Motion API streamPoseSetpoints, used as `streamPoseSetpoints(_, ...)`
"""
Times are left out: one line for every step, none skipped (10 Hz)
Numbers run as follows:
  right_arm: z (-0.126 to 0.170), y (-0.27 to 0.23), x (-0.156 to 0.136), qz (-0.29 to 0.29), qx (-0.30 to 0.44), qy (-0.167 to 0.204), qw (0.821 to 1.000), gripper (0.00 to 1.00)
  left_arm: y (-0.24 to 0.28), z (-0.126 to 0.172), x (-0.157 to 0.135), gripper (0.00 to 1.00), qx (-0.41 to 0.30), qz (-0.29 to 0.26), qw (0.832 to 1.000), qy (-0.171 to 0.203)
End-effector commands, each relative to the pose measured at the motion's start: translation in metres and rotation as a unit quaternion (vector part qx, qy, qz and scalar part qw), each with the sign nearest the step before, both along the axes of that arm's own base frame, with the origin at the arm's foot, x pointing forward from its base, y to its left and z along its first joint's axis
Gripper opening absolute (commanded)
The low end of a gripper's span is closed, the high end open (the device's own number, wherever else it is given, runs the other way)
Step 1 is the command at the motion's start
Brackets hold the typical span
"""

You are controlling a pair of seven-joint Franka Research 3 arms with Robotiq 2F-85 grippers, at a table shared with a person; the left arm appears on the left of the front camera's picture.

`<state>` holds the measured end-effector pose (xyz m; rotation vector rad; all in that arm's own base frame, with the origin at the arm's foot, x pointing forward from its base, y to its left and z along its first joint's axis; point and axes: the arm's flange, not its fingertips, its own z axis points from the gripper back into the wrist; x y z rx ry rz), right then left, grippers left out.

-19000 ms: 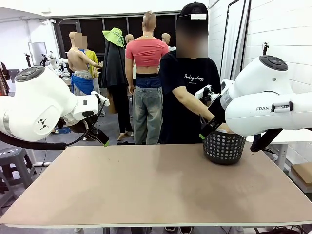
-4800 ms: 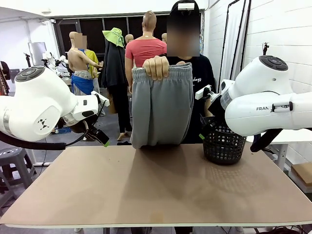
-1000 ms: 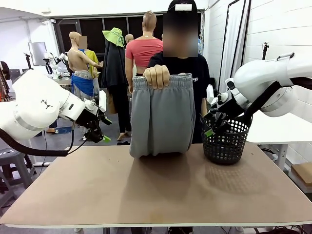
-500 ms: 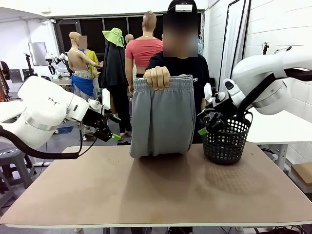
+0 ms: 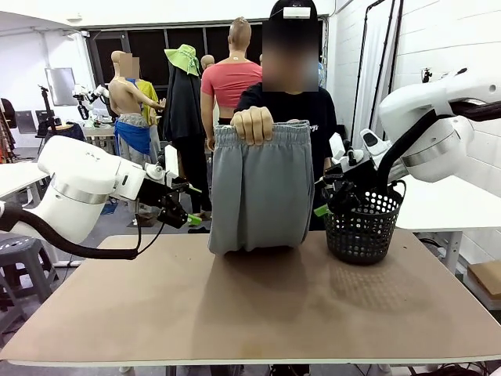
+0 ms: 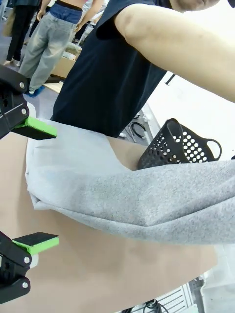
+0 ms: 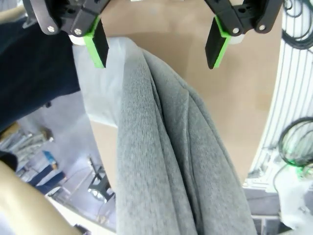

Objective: Fold the training pants.
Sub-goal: Grab both ends of the Training pants handed by a person.

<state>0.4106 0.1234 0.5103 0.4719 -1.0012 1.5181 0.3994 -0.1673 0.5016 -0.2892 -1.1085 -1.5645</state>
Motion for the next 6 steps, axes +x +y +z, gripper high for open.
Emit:
streamPoseSetpoints(-0.005, 0.003, 0.007, 0.015, 0.023, -0.012, 1.0, 1.0, -0.005, -0.008, 0.015, 1.0, -0.03, -0.012, 0.999, -0.004)
streamPoseSetpoints(-0.006, 0.003, 0.008, 0.017, 0.035, -0.017, 0.999, 1.0, -0.006, -0.01, 0.017, 1.0, -0.053, -0.018, 0.998, 0.006)
streamPoseSetpoints(-0.007, 0.005, 0.008, 0.015, 0.042, -0.031, 0.999, 1.0, -0.008, -0.011, 0.018, 1.0, -0.076, -0.029, 0.996, 0.023)
streamPoseSetpoints(-0.008, 0.006, 0.006, 0.017, 0.048, -0.029, 0.998, 1.0, -0.013, -0.011, 0.017, 1.0, -0.094, -0.043, 0.994, 0.034)
streamPoseSetpoints(-0.01, 0.008, 0.008, 0.022, 0.057, -0.023, 0.998, 1.0, -0.016, -0.01, 0.018, 1.0, -0.112, -0.053, 0.992, 0.039)
streamPoseSetpoints(-0.01, 0.008, 0.008, 0.029, 0.06, -0.019, 0.998, 1.0, -0.02, -0.011, 0.019, 1.0, -0.125, -0.063, 0.989, 0.046)
